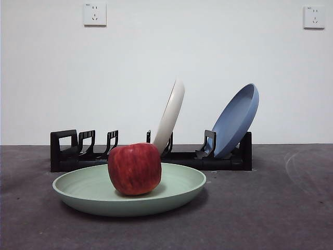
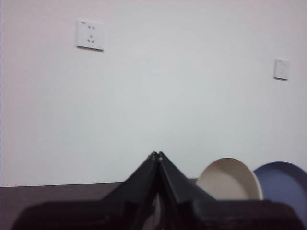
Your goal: Take the green plate from the plate rack,put the plate on the table,take the apple from the table,put the apple in the plate
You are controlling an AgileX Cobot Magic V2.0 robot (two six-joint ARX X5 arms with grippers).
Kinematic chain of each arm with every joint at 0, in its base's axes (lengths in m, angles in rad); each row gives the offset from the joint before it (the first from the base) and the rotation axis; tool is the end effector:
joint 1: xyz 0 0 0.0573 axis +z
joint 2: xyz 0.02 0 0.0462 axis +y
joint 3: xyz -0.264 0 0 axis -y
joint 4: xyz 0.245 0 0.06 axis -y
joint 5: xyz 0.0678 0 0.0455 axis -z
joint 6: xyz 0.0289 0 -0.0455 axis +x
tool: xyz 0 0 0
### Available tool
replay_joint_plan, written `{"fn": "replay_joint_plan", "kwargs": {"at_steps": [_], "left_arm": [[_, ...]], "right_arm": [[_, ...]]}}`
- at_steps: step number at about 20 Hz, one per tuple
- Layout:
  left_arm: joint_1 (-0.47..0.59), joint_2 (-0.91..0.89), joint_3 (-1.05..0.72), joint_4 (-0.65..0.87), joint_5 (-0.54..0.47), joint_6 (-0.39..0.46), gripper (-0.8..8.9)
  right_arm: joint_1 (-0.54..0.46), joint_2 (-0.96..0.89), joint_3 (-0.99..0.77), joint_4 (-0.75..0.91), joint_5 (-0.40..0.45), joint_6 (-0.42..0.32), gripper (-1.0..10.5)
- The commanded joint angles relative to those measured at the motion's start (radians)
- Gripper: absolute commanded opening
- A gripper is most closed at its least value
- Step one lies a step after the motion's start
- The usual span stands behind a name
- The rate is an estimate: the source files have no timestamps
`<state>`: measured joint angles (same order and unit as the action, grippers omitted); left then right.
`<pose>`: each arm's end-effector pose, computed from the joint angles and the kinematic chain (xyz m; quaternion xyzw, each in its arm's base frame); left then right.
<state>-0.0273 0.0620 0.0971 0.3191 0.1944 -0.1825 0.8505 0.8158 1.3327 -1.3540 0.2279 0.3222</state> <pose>0.0893 -0.0080 0.2218 -0.0745 -0.1649 -0.1244 0.9756 0.0621 0.0608 0.3977 -0.0665 0.3891 0.2203 0.8920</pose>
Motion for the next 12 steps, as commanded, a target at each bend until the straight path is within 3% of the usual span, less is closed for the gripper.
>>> {"fn": "replay_joint_plan", "kwargs": {"at_steps": [1,4,12], "left_arm": [[0.012,-0.046,-0.044,-0.002,-0.021,0.015,-0.04],[0.016,-0.058,-0.087,-0.053,-0.074,0.008,-0.04],[0.016,-0.058,-0.087,-0.443,-0.198,0.003,-0.04]], "right_arm": [[0.001,0.000,-0.008,-0.023,0.001,0.008,0.0],[0.001,0.000,-0.008,-0.023,0.001,0.008,0.0],[0.001,0.000,-0.008,-0.023,0.001,0.008,0.0]]}}
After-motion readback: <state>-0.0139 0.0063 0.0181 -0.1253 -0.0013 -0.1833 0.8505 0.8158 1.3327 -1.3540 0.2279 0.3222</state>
